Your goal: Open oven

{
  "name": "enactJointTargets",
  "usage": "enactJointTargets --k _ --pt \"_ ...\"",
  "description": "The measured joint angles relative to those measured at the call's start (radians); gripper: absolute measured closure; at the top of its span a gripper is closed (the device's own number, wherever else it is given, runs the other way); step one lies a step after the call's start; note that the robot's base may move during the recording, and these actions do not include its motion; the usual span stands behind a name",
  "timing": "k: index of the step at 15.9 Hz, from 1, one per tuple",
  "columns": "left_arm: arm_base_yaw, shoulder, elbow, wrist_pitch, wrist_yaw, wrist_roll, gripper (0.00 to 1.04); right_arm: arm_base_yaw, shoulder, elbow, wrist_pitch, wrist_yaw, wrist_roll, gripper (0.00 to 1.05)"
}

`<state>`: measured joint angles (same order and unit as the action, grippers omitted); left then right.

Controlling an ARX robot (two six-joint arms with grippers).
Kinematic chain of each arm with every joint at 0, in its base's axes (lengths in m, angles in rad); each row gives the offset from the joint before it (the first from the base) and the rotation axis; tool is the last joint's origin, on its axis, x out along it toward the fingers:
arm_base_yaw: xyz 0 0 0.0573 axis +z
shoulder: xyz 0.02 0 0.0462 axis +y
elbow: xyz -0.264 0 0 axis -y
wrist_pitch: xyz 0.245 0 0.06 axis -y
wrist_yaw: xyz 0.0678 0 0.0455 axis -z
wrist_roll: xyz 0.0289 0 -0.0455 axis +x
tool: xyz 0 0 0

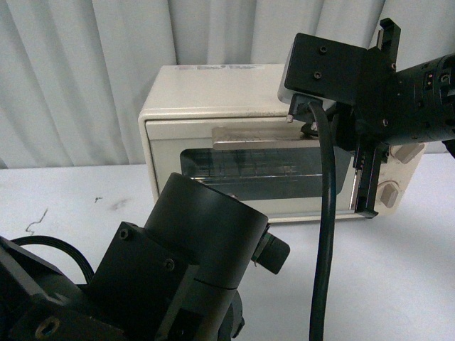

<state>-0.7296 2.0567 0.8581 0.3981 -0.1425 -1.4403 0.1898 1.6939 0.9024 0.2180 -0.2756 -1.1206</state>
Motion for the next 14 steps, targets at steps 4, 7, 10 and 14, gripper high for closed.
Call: enactJointTargets --k 4,7,10,14 --pt "0.000 0.000 0.000 0.000 0.000 0.000 0.07 0.000 0.000 0.000 -0.008 -0.005 0.012 1.03" --pt "0.000 0.000 0.000 0.000 0.000 0.000 0.07 -0.002 0.000 0.000 -0.013 -0.010 0.029 1.03" --pt "0.000 0.000 0.000 0.000 0.000 0.000 0.07 -0.009 0.002 -0.002 -0.020 -0.018 0.044 1.03" --pt "0.000 0.000 0.000 -0.001 0.000 0.000 0.07 -0.006 -0.006 -0.034 -0.045 -0.071 0.123 1.03"
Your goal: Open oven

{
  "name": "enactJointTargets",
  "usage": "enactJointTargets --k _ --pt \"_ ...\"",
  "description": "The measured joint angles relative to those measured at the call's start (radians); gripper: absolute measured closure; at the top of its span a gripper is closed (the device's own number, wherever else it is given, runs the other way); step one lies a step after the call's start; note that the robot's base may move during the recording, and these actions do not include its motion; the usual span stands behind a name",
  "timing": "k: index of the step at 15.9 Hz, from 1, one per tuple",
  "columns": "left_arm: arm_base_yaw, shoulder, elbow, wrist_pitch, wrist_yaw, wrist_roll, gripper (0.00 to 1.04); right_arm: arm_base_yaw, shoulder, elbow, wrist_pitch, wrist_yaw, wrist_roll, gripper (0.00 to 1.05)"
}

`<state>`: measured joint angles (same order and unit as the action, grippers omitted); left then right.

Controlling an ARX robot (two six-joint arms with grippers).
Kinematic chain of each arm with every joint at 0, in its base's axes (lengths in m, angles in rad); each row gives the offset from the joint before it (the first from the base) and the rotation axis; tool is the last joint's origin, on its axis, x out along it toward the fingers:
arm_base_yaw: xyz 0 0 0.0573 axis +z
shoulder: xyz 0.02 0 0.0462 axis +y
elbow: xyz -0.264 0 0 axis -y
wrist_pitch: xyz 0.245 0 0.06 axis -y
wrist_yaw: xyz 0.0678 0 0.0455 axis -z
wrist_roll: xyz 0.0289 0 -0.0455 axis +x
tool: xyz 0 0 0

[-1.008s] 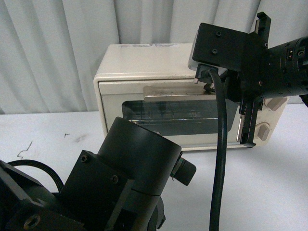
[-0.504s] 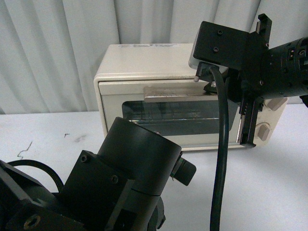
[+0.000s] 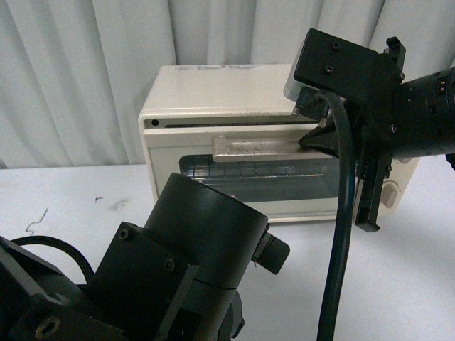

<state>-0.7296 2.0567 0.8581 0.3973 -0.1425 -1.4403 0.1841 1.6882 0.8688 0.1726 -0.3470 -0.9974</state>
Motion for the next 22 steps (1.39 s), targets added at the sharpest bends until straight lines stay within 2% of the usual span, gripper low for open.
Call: enactJointTargets --k 1,2,3,5,6,7,8,9,10,12,17,18,20,21,22 --pt "0.000 0.000 0.000 0.000 0.000 0.000 0.07 0.014 -0.027 -0.049 -0.054 -0.062 0.023 1.03" --pt "-0.002 0.000 0.000 0.002 0.002 0.005 0.07 0.017 -0.034 -0.099 -0.182 -0.010 0.029 1.03" --pt "-0.002 0.000 0.002 0.000 0.001 0.006 0.07 0.013 -0.088 -0.119 -0.290 -0.013 0.024 1.03" --pt "-0.002 0.000 0.003 0.000 0.001 0.006 0.07 0.039 -0.293 -0.016 -0.415 -0.081 0.039 1.03" --pt "-0.002 0.000 0.003 0.000 0.001 0.006 0.07 0.039 -0.361 0.035 -0.412 -0.100 0.037 0.76" --pt "-0.002 0.000 0.002 0.000 0.001 0.006 0.07 0.039 -0.363 0.036 -0.417 -0.100 0.037 0.63" --pt "-0.002 0.000 0.003 0.000 0.001 0.006 0.07 0.039 -0.359 0.035 -0.420 -0.100 0.037 0.53" --pt "-0.002 0.000 0.003 0.000 0.001 0.006 0.07 0.039 -0.359 0.035 -0.419 -0.100 0.037 0.47" --pt "-0.002 0.000 0.002 0.000 0.001 0.006 0.07 0.051 -0.363 -0.002 -0.282 -0.038 0.088 0.45" --pt "-0.002 0.000 0.002 0.001 0.001 0.006 0.07 0.078 -0.385 -0.090 -0.052 0.134 0.187 0.52" --pt "-0.002 0.000 0.003 0.000 0.002 0.006 0.07 0.085 -0.434 -0.232 0.183 0.319 0.370 0.63" --pt "-0.002 0.000 0.002 0.000 0.001 0.006 0.07 0.075 -0.463 -0.317 0.305 0.425 0.496 0.70" --pt "0.000 0.000 0.002 -0.001 -0.001 0.006 0.07 0.026 -0.506 -0.431 0.490 0.544 0.718 0.85" --pt "0.000 0.000 0.003 -0.001 0.000 0.006 0.07 -0.001 -0.551 -0.483 0.566 0.549 0.834 0.95" --pt "-0.001 0.000 0.002 0.000 0.000 0.006 0.07 -0.005 -0.591 -0.516 0.588 0.536 0.887 1.04"
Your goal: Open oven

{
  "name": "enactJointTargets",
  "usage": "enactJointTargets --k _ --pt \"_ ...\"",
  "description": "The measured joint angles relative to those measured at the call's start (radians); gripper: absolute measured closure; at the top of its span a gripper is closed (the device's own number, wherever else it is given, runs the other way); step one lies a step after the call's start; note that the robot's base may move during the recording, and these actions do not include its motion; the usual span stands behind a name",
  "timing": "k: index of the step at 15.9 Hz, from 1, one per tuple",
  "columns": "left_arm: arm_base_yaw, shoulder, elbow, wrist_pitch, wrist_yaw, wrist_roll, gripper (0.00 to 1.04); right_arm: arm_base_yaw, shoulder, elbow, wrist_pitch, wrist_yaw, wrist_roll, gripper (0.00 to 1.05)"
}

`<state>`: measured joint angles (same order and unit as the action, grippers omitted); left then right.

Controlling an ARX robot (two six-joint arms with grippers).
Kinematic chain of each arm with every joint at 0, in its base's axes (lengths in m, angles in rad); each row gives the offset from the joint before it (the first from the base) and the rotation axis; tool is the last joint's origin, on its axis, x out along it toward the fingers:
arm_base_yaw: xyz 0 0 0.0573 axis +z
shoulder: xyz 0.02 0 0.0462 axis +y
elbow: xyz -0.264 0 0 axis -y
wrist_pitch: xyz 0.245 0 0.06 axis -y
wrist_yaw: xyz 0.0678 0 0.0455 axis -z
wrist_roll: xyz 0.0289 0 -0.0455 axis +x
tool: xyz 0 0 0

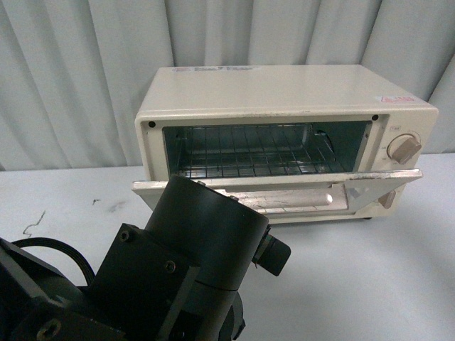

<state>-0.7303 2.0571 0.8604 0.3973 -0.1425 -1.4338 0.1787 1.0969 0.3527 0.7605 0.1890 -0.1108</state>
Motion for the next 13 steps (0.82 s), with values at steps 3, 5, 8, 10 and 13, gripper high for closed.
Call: enactJointTargets --k 3,5,8,10,13 --pt "0.000 0.000 0.000 -0.001 0.000 0.000 0.07 -0.051 -0.107 -0.129 -0.013 -0.058 0.080 1.03" --pt "0.000 0.000 0.000 -0.001 0.000 0.000 0.07 -0.077 -0.184 -0.176 -0.028 -0.078 0.090 1.03" --pt "0.000 0.000 0.000 -0.001 0.000 0.000 0.07 -0.118 -0.286 -0.237 -0.081 -0.144 0.093 1.03" --pt "0.000 0.000 0.000 -0.001 0.000 0.000 0.07 -0.186 -0.367 -0.267 -0.123 -0.176 0.095 1.03" --pt "0.000 0.000 0.000 -0.001 0.001 0.000 0.07 -0.179 -0.485 -0.303 -0.210 -0.189 0.096 1.03"
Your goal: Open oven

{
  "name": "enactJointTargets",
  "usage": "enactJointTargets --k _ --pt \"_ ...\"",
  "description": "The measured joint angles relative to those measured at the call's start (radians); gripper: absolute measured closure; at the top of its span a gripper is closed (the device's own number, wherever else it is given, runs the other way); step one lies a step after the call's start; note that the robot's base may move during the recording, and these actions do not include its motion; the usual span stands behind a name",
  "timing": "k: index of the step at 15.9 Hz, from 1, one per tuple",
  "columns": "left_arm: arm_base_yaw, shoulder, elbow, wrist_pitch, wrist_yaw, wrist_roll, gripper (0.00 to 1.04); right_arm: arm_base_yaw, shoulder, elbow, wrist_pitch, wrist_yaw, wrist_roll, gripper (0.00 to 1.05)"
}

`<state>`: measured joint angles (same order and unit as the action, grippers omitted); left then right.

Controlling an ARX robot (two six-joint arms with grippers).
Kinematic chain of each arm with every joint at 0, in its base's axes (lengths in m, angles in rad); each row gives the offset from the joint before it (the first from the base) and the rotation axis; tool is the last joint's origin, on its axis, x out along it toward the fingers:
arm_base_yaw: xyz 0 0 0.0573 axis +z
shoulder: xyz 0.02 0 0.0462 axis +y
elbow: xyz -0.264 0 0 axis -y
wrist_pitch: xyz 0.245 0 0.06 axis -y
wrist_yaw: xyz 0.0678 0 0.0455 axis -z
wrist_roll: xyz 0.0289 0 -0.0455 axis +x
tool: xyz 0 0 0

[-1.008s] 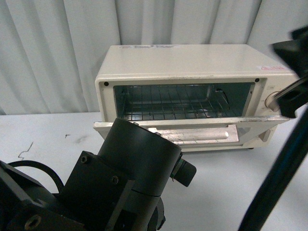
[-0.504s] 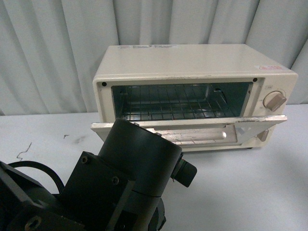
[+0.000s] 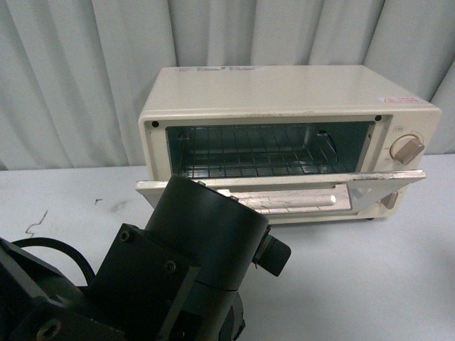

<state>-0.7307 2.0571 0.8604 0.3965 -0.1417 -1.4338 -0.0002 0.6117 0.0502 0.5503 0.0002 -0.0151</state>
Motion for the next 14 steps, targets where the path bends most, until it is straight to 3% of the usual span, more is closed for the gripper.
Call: enactJointTargets --k 1,14 --pt "0.000 0.000 0.000 0.000 0.000 0.000 0.07 0.000 -0.010 -0.029 0.060 0.000 0.000 1.03" --pt "0.000 0.000 0.000 0.000 0.000 0.000 0.07 0.000 -0.367 -0.040 -0.302 0.000 0.000 1.03"
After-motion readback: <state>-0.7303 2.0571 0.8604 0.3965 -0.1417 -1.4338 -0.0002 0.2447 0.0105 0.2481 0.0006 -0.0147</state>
